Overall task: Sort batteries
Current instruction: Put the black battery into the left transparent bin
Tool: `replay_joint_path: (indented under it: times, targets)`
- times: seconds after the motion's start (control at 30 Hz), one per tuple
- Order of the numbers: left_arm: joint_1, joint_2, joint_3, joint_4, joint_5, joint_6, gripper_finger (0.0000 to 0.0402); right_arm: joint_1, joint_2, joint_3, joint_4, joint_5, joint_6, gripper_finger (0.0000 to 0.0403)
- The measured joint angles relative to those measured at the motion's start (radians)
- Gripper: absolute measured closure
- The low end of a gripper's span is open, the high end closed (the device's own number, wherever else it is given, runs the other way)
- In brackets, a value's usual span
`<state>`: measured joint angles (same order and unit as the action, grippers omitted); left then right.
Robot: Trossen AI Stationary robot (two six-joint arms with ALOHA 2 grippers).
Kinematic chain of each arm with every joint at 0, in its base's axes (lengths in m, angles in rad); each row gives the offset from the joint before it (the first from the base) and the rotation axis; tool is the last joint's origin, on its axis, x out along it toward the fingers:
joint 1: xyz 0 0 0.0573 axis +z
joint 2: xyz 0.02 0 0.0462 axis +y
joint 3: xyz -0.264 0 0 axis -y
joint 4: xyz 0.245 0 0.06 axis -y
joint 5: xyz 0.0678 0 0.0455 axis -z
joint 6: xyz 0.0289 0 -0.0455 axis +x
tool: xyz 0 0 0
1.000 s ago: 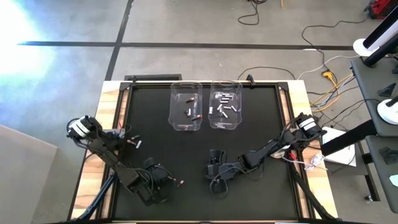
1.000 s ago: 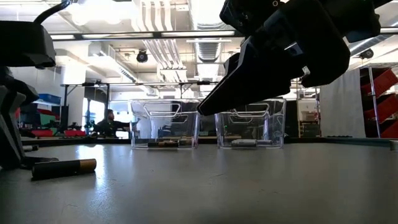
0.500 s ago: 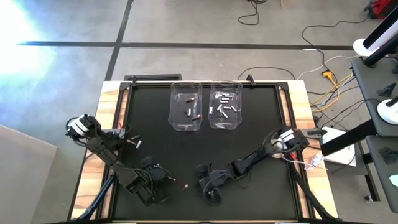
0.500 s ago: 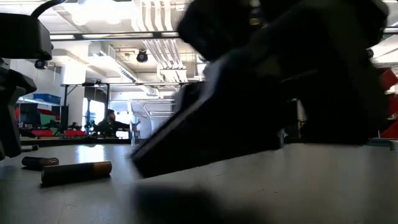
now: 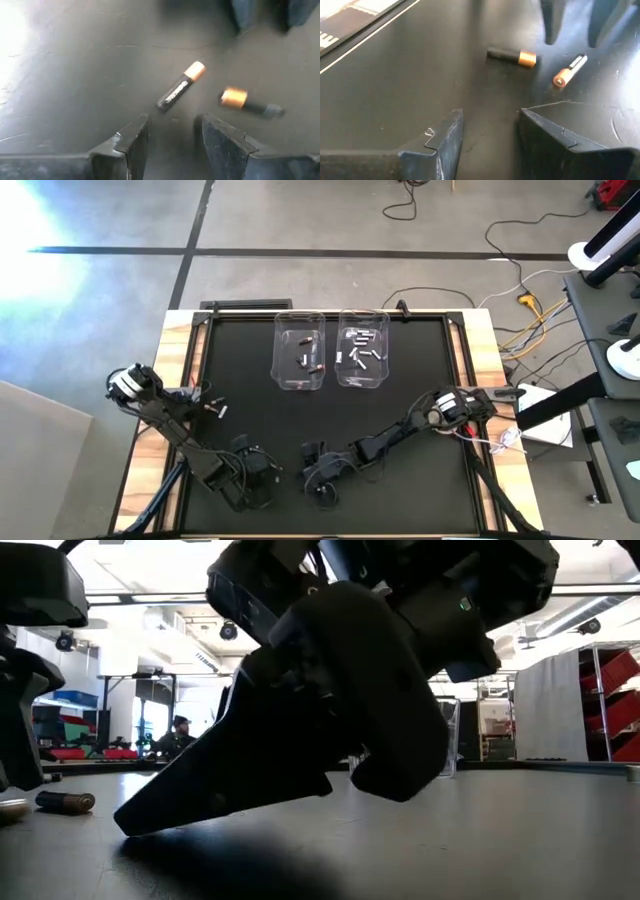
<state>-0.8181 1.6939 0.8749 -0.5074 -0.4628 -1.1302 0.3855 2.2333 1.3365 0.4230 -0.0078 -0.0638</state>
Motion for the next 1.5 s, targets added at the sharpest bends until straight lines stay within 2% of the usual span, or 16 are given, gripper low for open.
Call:
replay_joint_path:
  times: [0.07, 0.17, 0.23, 0.37, 0.6, 0.9, 1.2, 1.5]
  targets:
    - [-0.003, 0.013, 0.0, 0.054, 0.014, 0.001, 0.0239, 0.001, 0.0, 0.007, -0.008, -0.001, 0.014, 0.0213]
    - [-0.018, 0.038, 0.009, 0.129, 0.12, 0.006, 0.0239, 0.003, 0.0, 0.015, -0.031, -0.001, 0.024, 0.0212]
    - [-0.037, 0.054, 0.035, 0.113, 0.169, -0.021, 0.0239, 0.003, 0.0, 0.015, -0.044, 0.0, 0.029, 0.0211]
    - [-0.08, 0.088, 0.105, 0.001, 0.201, -0.088, 0.0239, 0.003, 0.0, 0.013, -0.047, 0.003, 0.046, 0.0211]
    - [-0.092, 0.152, 0.186, 0.024, 0.197, -0.135, 0.0239, 0.01, 0.0, 0.013, -0.044, 0.004, 0.042, 0.0211]
    - [-0.093, 0.25, 0.253, -0.047, 0.14, -0.173, 0.0239, -0.01, 0.003, 0.056, 0.0, -0.027, -0.051, 0.0211]
    - [-0.089, 0.247, 0.26, -0.066, 0.126, -0.174, 0.0239, -0.026, 0.12, 0.257, -0.074, -0.146, -0.089, 0.0211]
    - [-0.088, 0.247, 0.258, -0.071, 0.113, -0.173, 0.0239, -0.042, 0.252, 0.55, -0.41, -0.173, -0.113, 0.0213]
